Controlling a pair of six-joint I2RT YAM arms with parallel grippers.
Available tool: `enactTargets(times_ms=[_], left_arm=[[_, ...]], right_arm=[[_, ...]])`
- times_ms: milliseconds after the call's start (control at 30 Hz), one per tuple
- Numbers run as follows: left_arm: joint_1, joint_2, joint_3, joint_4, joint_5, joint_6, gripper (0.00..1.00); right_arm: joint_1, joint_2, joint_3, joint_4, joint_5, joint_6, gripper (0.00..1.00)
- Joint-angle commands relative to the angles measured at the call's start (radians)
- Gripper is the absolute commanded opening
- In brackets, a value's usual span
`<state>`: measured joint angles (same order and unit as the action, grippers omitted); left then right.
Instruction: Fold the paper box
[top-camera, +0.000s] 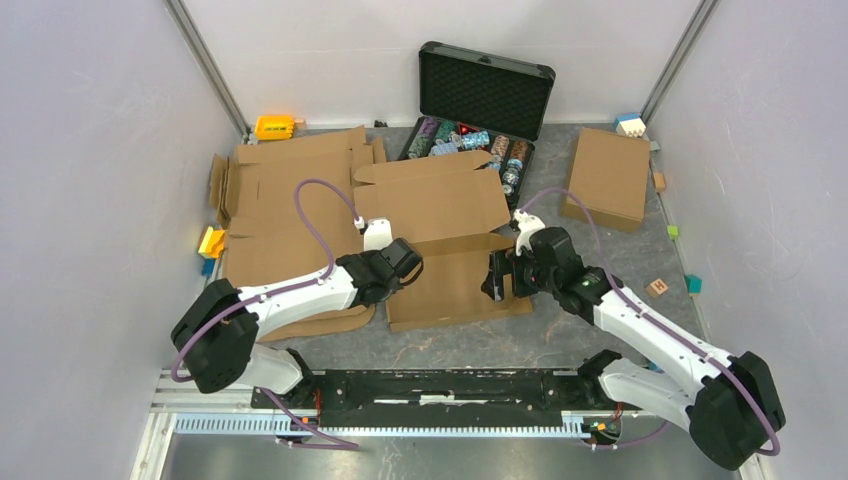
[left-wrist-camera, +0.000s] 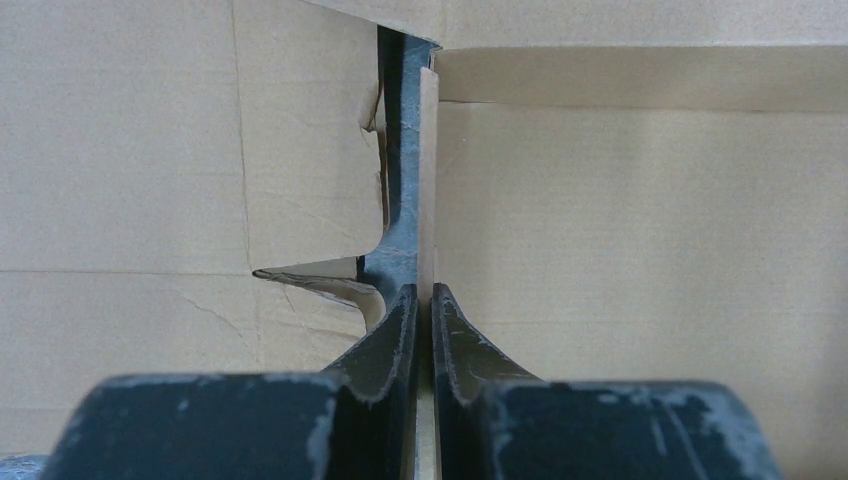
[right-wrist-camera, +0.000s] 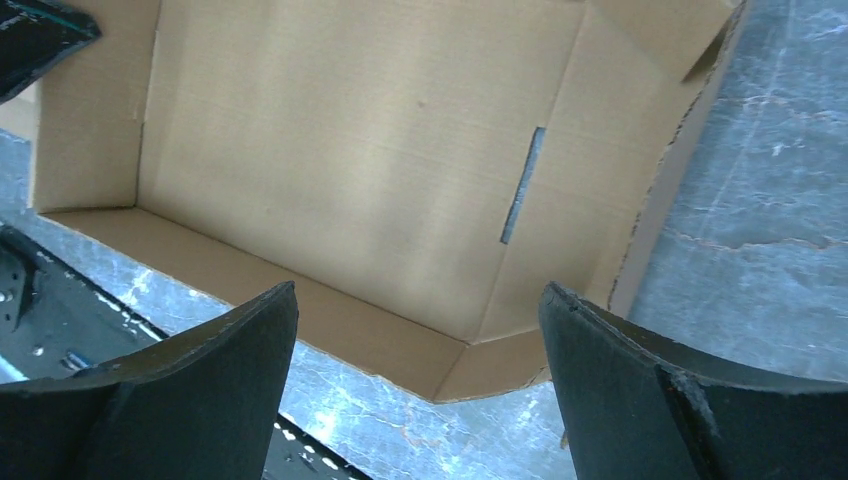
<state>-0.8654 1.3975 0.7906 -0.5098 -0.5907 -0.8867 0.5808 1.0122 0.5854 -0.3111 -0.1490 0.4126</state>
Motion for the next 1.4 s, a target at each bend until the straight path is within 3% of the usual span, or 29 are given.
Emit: enactTargets(times_ms=[0,133,267,600,700,800,933,1033,1067,1367], left_arm=[[0.001,-0.030,0.003,0.015,-0.034,0.029,0.02],[0.002,-0.038,0.001,0.016,-0.037,0.031,0.02],[0.002,-0.039,0.003,0.016,-0.037,0.032,0.02],[0.002,-0.042,-0.002,0.015,-0.039,0.035,0.02],[0.002,-0.047,-0.007,0.016,-0.041,0.036,0.02],[0.002,-0.046,-0.008,0.016,-0.043,0.035,0.02],[0.002,-0.046,-0.010,0.016,-0.046,0.034,0.02],[0.001,-0.042,-0.006,0.016,-0.046,0.035,0.02],[0.002,-0.040,-0.005,0.016,-0.045,0.036,0.02],[0.002,-0.035,0.000,0.016,-0.041,0.037,0.02]], right_arm=[[0.005,-0.030,0.078,-0.041,0.064,-0.063,0.95],[0.004,-0.041,0.164,-0.138,0.214,-0.120,0.92],[0.003,0.018,0.215,-0.240,0.370,-0.153,0.81],[0.000,0.161,0.180,-0.168,0.400,-0.162,0.62],[0.001,0.204,0.178,-0.153,0.440,-0.170,0.51],[-0.003,0.237,0.169,-0.130,0.440,-0.180,0.46],[-0.011,0.269,0.159,-0.118,0.443,-0.187,0.30],[-0.018,0.270,0.165,-0.123,0.433,-0.194,0.02],[-0.018,0.261,0.169,-0.125,0.427,-0.195,0.00],[-0.018,0.126,0.238,-0.171,0.303,-0.203,0.00]])
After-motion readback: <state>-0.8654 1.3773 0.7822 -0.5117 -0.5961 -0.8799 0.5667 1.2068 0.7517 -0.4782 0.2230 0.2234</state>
